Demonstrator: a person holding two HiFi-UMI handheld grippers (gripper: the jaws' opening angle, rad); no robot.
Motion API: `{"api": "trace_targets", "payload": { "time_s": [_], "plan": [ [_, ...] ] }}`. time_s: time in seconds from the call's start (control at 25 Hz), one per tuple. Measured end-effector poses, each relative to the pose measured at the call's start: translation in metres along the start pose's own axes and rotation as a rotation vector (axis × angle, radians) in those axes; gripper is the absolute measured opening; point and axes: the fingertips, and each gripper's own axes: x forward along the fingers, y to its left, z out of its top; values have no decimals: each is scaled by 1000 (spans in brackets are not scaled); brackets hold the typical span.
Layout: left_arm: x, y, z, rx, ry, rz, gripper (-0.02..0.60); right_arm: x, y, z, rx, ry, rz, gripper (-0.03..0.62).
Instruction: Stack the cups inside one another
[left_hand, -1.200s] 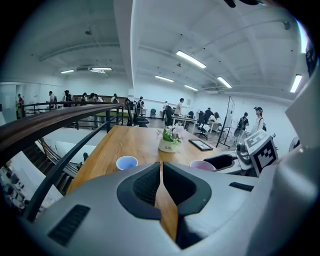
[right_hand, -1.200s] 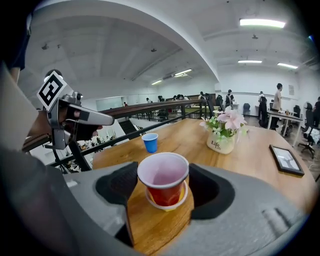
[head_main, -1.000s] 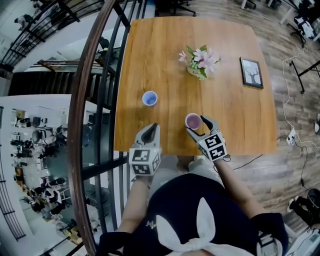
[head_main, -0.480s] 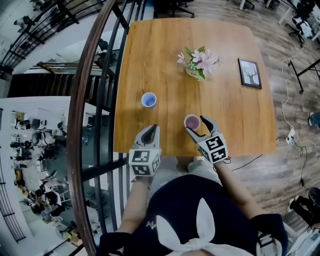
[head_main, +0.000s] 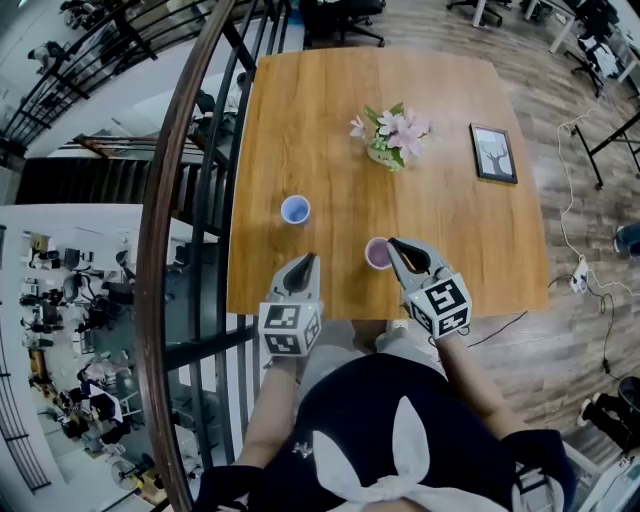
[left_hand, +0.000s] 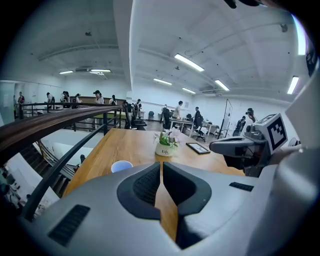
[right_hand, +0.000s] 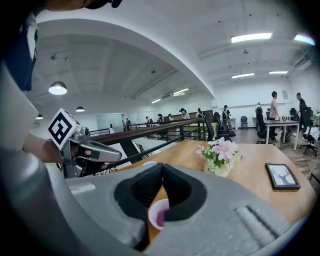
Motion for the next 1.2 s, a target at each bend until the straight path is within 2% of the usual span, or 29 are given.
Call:
{"api": "trace_targets", "payload": {
  "time_s": [0.24,0.6,0.68,0.8,0.88,1.04,1.2],
  "plan": [
    [-5,-19,11,19,-29,-47,32,-16,2,12,-39,-29,17,-2],
    [-5,-20,24,28,-76,-59,38,-23,2,14,-39,-39,15,-2],
    [-6,-17,27,24,-86,-58,93,-24,3,13,-38,-37,13,-2],
    [-4,-7,35,17,-109,-41,233,-26,3,13,-40,-29,7,-2],
    [-1,3,38,34,-110,-5,282,-26,1,15,-41,-33,4,-2],
    [0,28,44,54,-134,87,314,-26,-2,16,-41,-38,-5,-2],
    [2,42,45,66,-127,112,325,-27,-5,17,-35,-30,-24,-2]
  ]
}}
